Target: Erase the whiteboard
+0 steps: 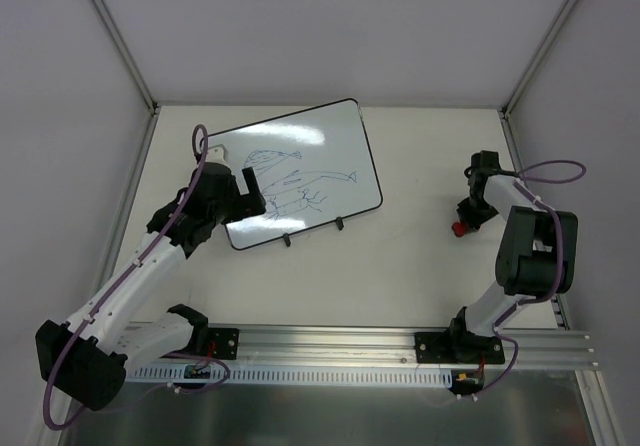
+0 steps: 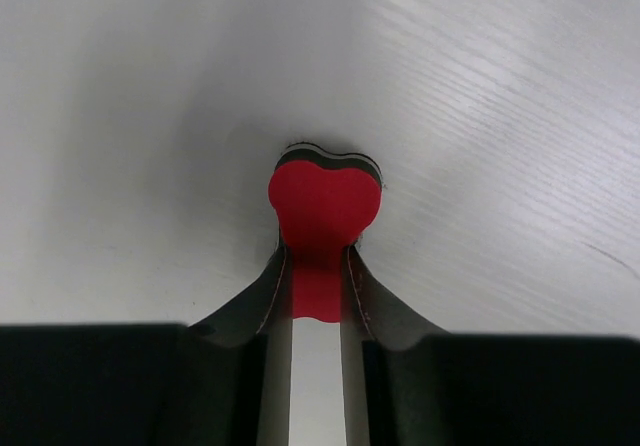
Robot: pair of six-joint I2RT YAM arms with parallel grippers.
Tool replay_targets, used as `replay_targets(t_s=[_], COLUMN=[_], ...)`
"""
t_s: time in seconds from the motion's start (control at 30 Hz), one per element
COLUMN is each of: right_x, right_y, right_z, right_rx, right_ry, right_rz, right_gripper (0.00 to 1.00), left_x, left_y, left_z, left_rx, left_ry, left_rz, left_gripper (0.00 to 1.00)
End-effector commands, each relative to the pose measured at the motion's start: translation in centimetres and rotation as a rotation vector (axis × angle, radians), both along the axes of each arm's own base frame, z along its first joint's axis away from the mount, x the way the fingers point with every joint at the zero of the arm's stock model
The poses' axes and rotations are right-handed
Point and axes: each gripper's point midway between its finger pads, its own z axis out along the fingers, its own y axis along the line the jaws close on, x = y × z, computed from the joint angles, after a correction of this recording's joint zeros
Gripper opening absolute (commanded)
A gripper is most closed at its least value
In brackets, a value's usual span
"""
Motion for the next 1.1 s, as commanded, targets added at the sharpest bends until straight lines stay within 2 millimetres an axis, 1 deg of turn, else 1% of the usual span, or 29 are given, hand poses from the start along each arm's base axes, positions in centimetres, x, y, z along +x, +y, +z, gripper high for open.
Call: replay_targets(t_s=[0.0, 0.03, 0.07, 0.1, 0.13, 0.17, 0.2, 0.27, 0.3, 0.33, 0.37, 0.4, 0.43, 0.47, 0.5, 0.53, 0.57, 0.6, 0.67, 0.73, 0.8, 0.83, 0.9, 1.0, 1.07], right_x=[2.9, 3.6, 4.1, 4.7, 5.5, 6.2, 6.5, 7.9, 8.1, 8.5, 9.0, 9.4, 9.7, 10.4, 10.3, 10.5, 10.7, 11.2, 11.4, 11.7, 11.5, 11.6, 11.2, 10.9, 11.1], right_y=[1.8, 2.6, 3.0, 4.8, 5.8, 6.8, 8.6, 11.1, 13.2, 14.6, 16.0, 18.4, 19.8, 21.1, 23.1, 24.4, 25.3, 26.8, 28.4, 30.6, 32.2, 33.2, 34.7, 36.6, 37.2], right_z=[3.7, 4.6, 5.3, 6.0, 7.1, 8.0, 8.7, 10.7, 11.3, 12.1, 13.2, 14.1, 14.6, 15.9, 15.6, 15.7, 15.8, 15.7, 15.7, 16.0, 16.3, 16.7, 16.8, 17.1, 17.8], right_rx=[-0.054, -0.059, -0.093, -0.112, -0.132, -0.155, -0.192, -0.236, -0.277, -0.297, -0.322, -0.347, -0.38, -0.398, -0.392, -0.397, -0.4, -0.404, -0.428, -0.435, -0.438, -0.423, -0.414, -0.435, -0.472], right_ry=[-0.097, -0.12, -0.124, -0.137, -0.164, -0.191, -0.195, -0.263, -0.27, -0.295, -0.329, -0.379, -0.397, -0.444, -0.445, -0.451, -0.457, -0.462, -0.462, -0.482, -0.501, -0.526, -0.546, -0.568, -0.578], right_rz=[0.251, 0.321, 0.425, 0.52, 0.587, 0.655, 0.777, 0.909, 1.034, 1.1, 1.158, 1.235, 1.318, 1.36, 1.425, 1.483, 1.515, 1.55, 1.616, 1.664, 1.727, 1.754, 1.826, 1.898, 1.917], right_gripper=[0.1, 0.09, 0.09, 0.09, 0.09, 0.09, 0.09, 0.08, 0.08, 0.07, 0.08, 0.08, 0.08, 0.09, 0.09, 0.1, 0.11, 0.11, 0.11, 0.11, 0.12, 0.12, 0.12, 0.12, 0.1], left_x=[1.0, 1.3, 1.5, 1.9, 2.2, 2.5, 2.7, 3.4, 3.6, 3.9, 4.1, 4.2, 4.4, 4.7, 5.0, 5.3, 5.6, 5.8, 6.7, 7.7, 8.1, 8.6, 8.9, 9.5, 9.5], left_y=[0.7, 1.1, 1.4, 2.4, 2.7, 3.2, 3.6, 4.8, 5.1, 6.1, 6.6, 7.1, 7.4, 8.4, 8.8, 9.0, 9.8, 10.0, 9.9, 9.1, 8.5, 9.0, 8.6, 9.0, 9.2], left_z=[1.3, 1.4, 1.5, 1.6, 1.5, 1.9, 1.9, 2.0, 2.0, 1.9, 1.9, 1.9, 1.5, 1.5, 1.5, 1.3, 1.2, 1.1, 1.1, 1.2, 1.0, 0.7, 0.4, -0.2, -0.4], left_rx=[-0.036, -0.038, -0.038, -0.034, -0.028, -0.023, -0.018, -0.013, -0.017, -0.018, -0.013, -0.009, -0.008, 0.003, 0.006, -0.002, 0.004, 0.007, -0.008, -0.022, -0.025, -0.028, -0.041, -0.059, -0.076], left_ry=[-0.013, -0.014, -0.015, -0.016, -0.013, -0.021, -0.023, -0.02, -0.017, -0.011, -0.013, -0.01, 0.003, 0.004, 0.007, 0.019, 0.023, 0.022, 0.01, -0.016, -0.023, -0.033, -0.041, -0.06, -0.067], left_rz=[0.027, 0.041, 0.05, 0.079, 0.09, 0.1, 0.114, 0.149, 0.157, 0.186, 0.198, 0.213, 0.22, 0.235, 0.245, 0.241, 0.251, 0.25, 0.206, 0.156, 0.101, 0.103, 0.06, 0.048, 0.041], left_gripper=[0.99, 0.99, 0.99, 0.99, 0.99, 0.99, 0.99, 0.99, 0.99, 0.98, 0.98, 0.98, 0.97, 0.97, 0.96, 0.94, 0.9, 0.9, 0.87, 0.86, 0.85, 0.85, 0.84, 0.82, 0.83])
